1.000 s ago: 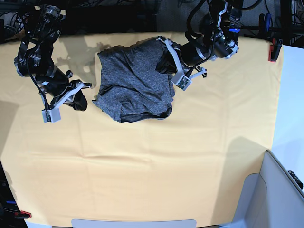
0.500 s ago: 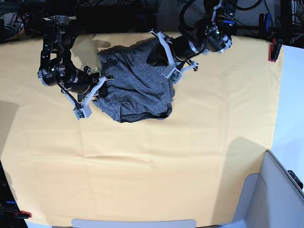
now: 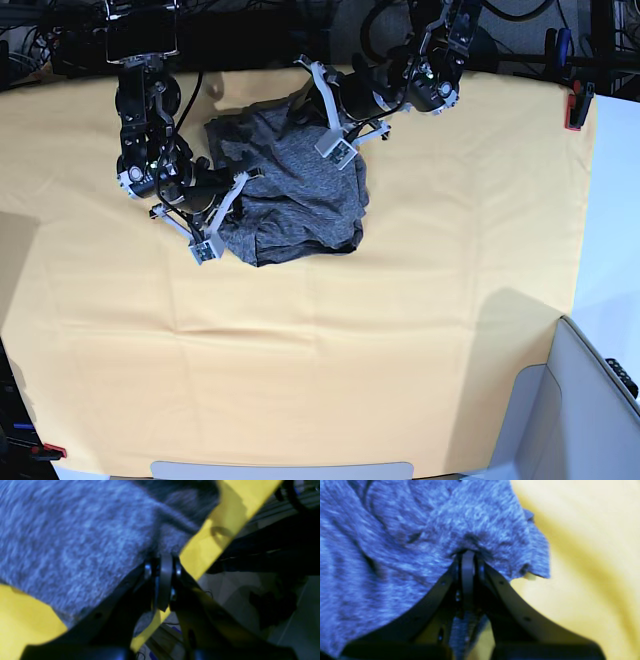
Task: Fold the T-shirt properly
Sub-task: 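Tuck and press the shirt's loose edges inward with both grippers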
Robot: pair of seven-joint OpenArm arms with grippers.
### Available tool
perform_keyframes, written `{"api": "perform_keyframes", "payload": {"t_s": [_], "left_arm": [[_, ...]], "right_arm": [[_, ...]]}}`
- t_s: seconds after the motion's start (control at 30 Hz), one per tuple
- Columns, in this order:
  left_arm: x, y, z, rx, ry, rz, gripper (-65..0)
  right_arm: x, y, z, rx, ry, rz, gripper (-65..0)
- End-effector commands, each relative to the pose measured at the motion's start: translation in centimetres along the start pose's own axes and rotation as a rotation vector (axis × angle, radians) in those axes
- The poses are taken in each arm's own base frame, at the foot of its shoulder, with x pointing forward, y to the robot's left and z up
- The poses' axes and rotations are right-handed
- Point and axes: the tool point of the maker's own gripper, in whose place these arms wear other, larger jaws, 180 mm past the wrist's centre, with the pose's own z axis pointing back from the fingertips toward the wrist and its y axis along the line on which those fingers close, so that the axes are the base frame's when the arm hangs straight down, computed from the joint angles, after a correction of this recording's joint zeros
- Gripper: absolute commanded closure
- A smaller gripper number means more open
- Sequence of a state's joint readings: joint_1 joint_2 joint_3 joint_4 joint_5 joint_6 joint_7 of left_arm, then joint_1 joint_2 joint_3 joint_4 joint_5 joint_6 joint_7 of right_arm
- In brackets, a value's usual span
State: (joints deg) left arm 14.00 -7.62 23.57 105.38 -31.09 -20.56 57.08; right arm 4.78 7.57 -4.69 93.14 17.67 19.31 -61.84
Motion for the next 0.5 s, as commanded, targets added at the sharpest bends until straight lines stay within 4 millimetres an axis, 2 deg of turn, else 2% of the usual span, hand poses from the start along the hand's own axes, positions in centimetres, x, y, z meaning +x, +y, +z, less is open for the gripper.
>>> {"api": "perform_keyframes", "payload": {"t_s": [0.0,0.17,0.37,0.47], "left_arm": [[-0.6,0.5,0.4,0.006,0.02,-0.012,-2.0],[-3.7,1.5,0.8,0.026,0.09,0.007,-2.0],[-3.9,1.5,0.9,0.026,0.096,0.005,-2.0],[-3.9,1.5,0.8,0.025,0.095,0.003,-2.0]], "right_arm": [[1.4,-1.5,0.5,-0.063,-0.019,0.03,0.0],[3.4,-2.8,1.0,-0.113,-0.048,0.055,0.0],[5.0,-3.0,1.3,-0.12,-0.08,0.062,0.0],[6.1,-2.2,1.3,-0.104,-0.111,0.055,0.0]]}}
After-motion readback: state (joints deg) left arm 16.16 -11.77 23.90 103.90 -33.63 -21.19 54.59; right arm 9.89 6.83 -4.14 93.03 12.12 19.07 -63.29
